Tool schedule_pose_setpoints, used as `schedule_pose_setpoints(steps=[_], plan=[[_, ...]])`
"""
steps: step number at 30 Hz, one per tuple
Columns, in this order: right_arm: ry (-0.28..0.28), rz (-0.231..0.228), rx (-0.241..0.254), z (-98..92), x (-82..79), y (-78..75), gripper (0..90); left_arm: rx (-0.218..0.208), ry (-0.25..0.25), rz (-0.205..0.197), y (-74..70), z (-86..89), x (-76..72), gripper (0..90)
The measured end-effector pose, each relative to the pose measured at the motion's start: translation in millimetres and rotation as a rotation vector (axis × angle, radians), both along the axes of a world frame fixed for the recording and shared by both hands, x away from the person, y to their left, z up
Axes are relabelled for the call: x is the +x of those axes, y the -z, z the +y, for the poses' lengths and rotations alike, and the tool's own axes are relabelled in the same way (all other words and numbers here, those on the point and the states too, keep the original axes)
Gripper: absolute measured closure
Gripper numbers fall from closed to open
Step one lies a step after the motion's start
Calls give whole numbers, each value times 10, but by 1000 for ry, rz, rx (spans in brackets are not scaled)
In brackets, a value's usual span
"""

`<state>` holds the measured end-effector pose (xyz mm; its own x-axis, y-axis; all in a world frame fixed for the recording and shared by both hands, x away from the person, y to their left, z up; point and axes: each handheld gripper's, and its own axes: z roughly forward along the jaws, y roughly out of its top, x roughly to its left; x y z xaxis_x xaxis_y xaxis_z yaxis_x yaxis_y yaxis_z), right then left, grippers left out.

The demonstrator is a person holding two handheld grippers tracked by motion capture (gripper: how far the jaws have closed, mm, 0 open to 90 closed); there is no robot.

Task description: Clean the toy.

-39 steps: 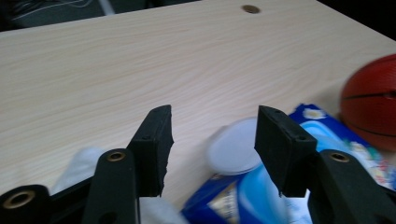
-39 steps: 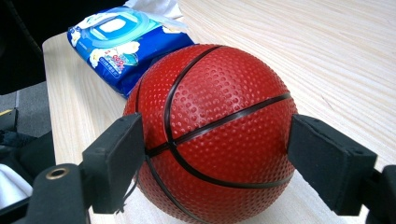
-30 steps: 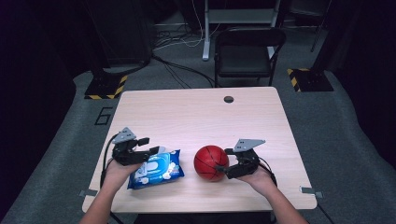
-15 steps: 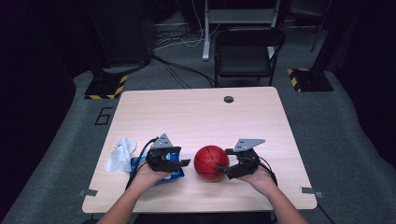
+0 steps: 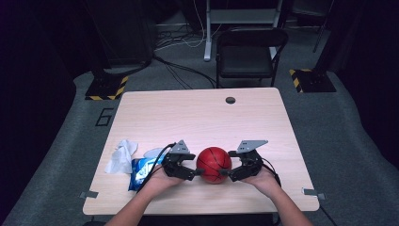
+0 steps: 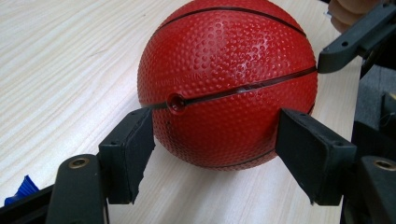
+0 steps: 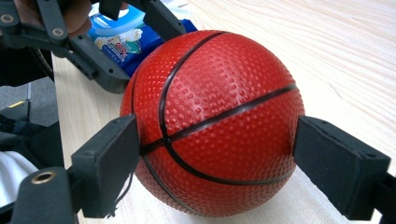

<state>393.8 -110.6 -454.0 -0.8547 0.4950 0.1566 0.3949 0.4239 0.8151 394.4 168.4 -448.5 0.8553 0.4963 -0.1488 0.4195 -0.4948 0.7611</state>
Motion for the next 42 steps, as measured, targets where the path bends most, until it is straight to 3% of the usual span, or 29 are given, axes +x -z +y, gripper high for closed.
schedule_pose_setpoints(steps=[6, 8, 16, 21, 23, 29, 34, 37, 42], plan=[[-15, 29, -53, -114, 16, 85, 81, -2, 23, 15, 0, -44, 23, 281], [-18, 47, -50, -138, 40, 131, 41, -3, 28, 17, 1, -63, 43, 279], [-66, 68, -102, -100, 45, 222, 0, -17, 46, 38, 21, -91, 94, 265], [-68, 65, -92, -98, 53, 224, 0, -39, 81, 72, 36, -119, 117, 281], [-67, 43, -89, -82, 46, 222, 0, -20, 79, 62, 28, -154, 118, 234], [-40, -35, -72, -93, 42, 166, 25, -24, 68, 66, -14, -215, 224, 222], [-7, -66, -28, -142, 136, 90, 100, -47, 60, 2, -115, -237, 342, 354], [-1, -62, -14, -141, 202, 69, 105, -38, 43, -16, -158, -233, 389, 358], [25, -40, 24, -159, 294, 36, 138, -35, -29, -27, -183, -133, 434, 347]])
